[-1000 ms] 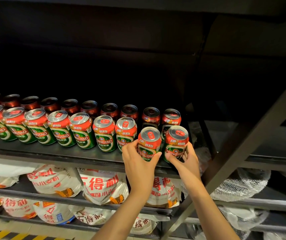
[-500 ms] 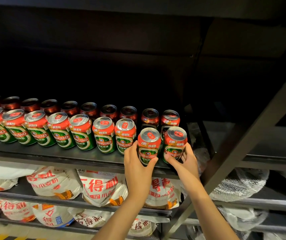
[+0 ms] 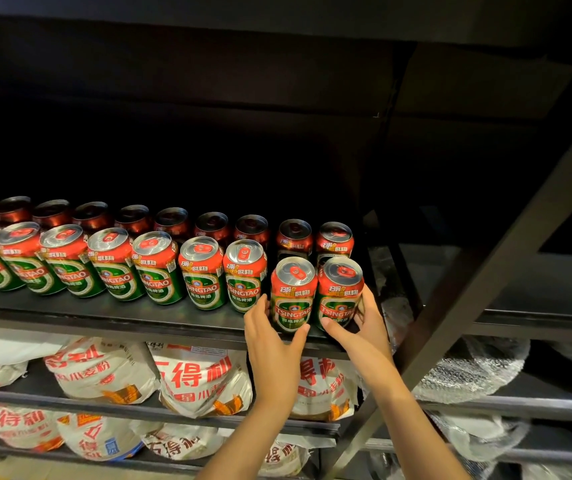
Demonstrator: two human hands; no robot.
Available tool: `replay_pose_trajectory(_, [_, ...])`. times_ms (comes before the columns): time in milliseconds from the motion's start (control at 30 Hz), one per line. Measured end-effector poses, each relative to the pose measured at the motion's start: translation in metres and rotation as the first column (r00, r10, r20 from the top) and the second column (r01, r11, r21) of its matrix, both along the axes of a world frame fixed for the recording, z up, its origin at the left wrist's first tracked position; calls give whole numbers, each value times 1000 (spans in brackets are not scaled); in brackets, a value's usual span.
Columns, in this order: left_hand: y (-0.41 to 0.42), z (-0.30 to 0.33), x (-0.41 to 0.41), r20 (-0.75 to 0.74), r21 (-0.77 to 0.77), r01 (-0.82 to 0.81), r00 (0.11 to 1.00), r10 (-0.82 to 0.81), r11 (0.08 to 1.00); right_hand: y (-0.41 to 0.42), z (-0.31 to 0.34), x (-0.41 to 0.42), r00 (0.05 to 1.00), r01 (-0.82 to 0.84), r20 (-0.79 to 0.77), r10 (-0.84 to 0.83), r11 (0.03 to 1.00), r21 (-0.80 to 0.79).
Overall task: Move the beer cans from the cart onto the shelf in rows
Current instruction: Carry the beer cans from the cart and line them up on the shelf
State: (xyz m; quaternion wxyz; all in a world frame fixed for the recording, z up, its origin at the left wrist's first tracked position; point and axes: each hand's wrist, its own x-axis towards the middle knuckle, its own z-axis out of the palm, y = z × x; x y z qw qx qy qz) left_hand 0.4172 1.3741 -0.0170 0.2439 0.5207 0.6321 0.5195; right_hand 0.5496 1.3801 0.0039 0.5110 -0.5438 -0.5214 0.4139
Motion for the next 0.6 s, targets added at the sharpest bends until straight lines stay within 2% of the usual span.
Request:
replay_pose_trajectory(200, [4, 0, 0, 5, 24, -52, 999, 52, 998, 1, -6, 2, 999, 10, 33, -10, 1000, -11])
replay_pose_trajectory(400, [11, 7, 6, -36, -17, -139, 990, 138, 990, 3, -5, 0, 998, 28, 50, -28, 1000, 4])
replay_pose_trajectory(600, [11, 6, 8, 21, -22, -177, 984, 177, 984, 6, -3, -6, 991, 114, 63, -114, 993, 1])
